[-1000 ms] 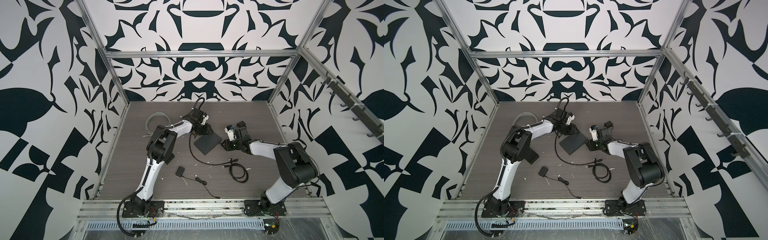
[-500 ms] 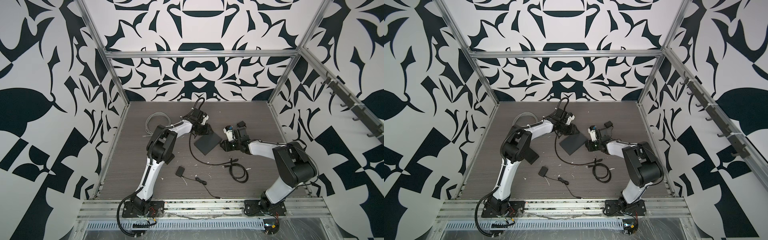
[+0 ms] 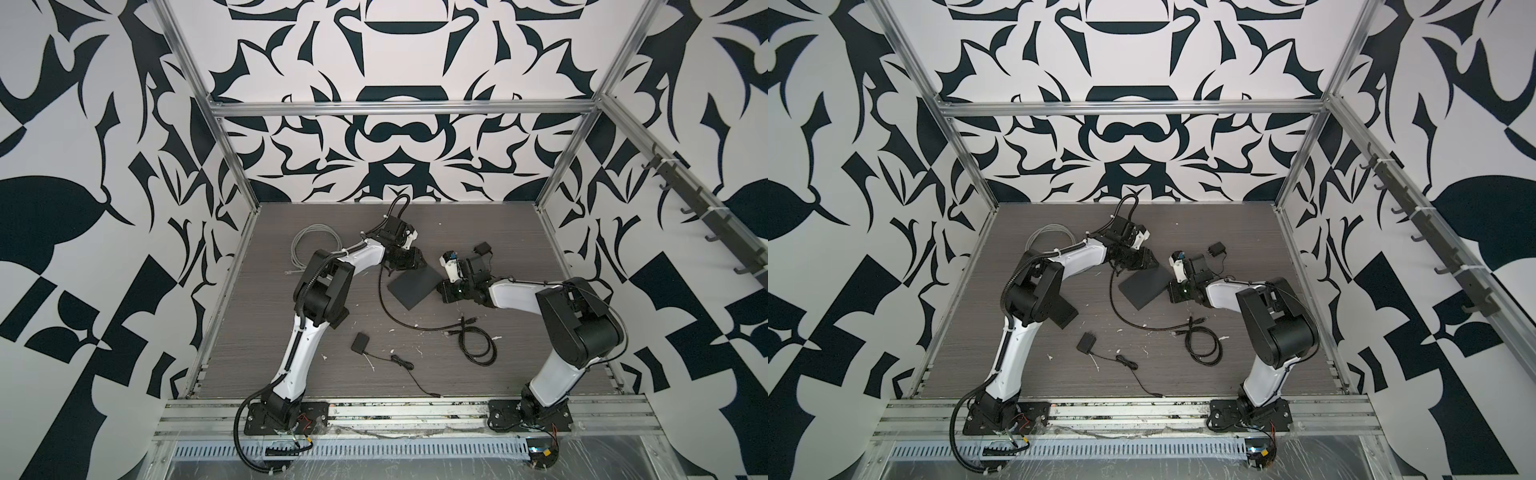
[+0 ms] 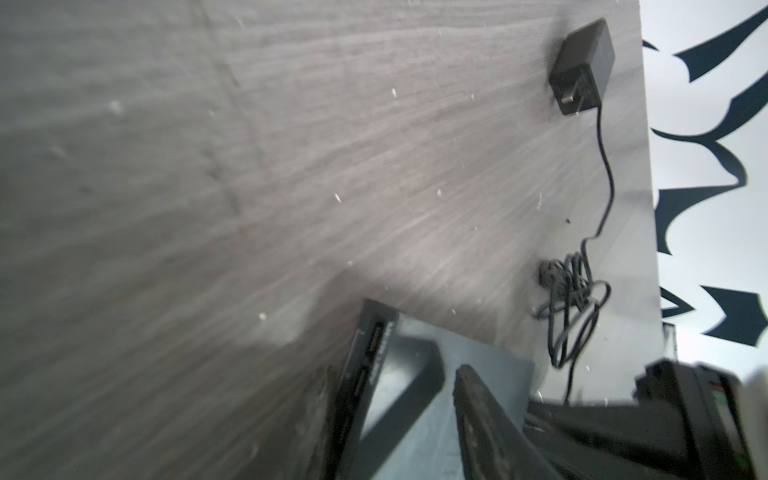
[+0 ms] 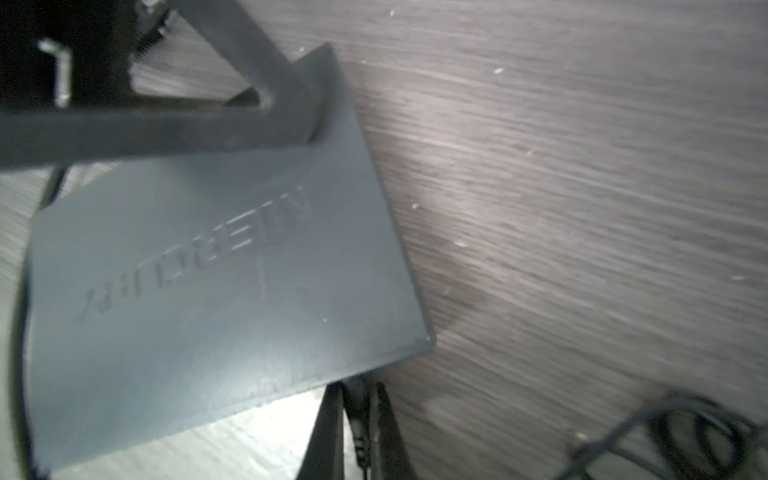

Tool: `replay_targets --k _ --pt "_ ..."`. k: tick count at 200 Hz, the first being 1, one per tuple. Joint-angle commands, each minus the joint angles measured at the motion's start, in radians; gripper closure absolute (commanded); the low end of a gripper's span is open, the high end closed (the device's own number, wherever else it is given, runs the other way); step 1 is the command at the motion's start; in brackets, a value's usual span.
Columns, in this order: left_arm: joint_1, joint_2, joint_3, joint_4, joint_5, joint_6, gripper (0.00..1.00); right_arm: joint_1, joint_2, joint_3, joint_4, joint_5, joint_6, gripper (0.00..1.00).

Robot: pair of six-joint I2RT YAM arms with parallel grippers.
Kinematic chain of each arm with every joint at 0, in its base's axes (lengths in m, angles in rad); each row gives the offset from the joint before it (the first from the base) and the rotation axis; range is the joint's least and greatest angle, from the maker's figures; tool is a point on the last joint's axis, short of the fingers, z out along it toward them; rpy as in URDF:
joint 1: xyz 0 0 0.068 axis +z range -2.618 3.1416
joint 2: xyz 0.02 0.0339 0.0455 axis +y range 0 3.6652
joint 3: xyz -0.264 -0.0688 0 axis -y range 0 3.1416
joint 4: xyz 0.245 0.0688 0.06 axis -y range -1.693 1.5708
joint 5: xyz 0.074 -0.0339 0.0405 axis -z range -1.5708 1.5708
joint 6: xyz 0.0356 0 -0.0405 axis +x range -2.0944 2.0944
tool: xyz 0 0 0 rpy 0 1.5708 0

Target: Insert the plug into the switch port

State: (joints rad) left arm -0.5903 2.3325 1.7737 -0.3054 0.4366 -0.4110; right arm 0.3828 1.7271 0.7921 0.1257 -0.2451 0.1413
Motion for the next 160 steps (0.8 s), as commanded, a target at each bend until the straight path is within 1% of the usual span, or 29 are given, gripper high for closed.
replay_targets --k 1,14,42,55,83,105,132,147,160 --pt "-0.011 0.039 0.056 -0.112 0.075 0.036 0.50 0.015 0.008 -0.005 0.025 0.031 -0.006 1.00" --pt "-0.017 0.062 0.082 -0.142 0.099 0.048 0.51 0.017 0.011 -0.004 0.049 0.027 -0.020 1.00" --pt "-0.048 0.107 0.123 -0.241 0.107 0.110 0.51 0.019 0.025 0.015 0.092 0.007 -0.065 1.00" --pt "-0.058 0.116 0.123 -0.255 0.139 0.121 0.52 0.020 0.033 0.033 0.105 0.009 -0.085 1.00" --pt "-0.074 0.127 0.102 -0.236 0.203 0.099 0.53 0.019 0.057 0.059 0.152 0.021 -0.111 1.00" --pt "-0.103 0.137 0.089 -0.229 0.216 0.088 0.53 0.019 0.082 0.062 0.234 0.000 -0.122 1.00" --pt "-0.141 0.135 0.045 -0.172 0.269 0.048 0.54 0.022 0.123 0.073 0.326 -0.046 -0.133 1.00" --pt "-0.168 0.145 0.044 -0.170 0.284 0.050 0.55 0.021 0.149 0.115 0.275 -0.083 -0.143 1.00" --pt "-0.186 0.154 0.048 -0.177 0.295 0.052 0.55 0.023 0.161 0.125 0.267 -0.110 -0.153 1.00"
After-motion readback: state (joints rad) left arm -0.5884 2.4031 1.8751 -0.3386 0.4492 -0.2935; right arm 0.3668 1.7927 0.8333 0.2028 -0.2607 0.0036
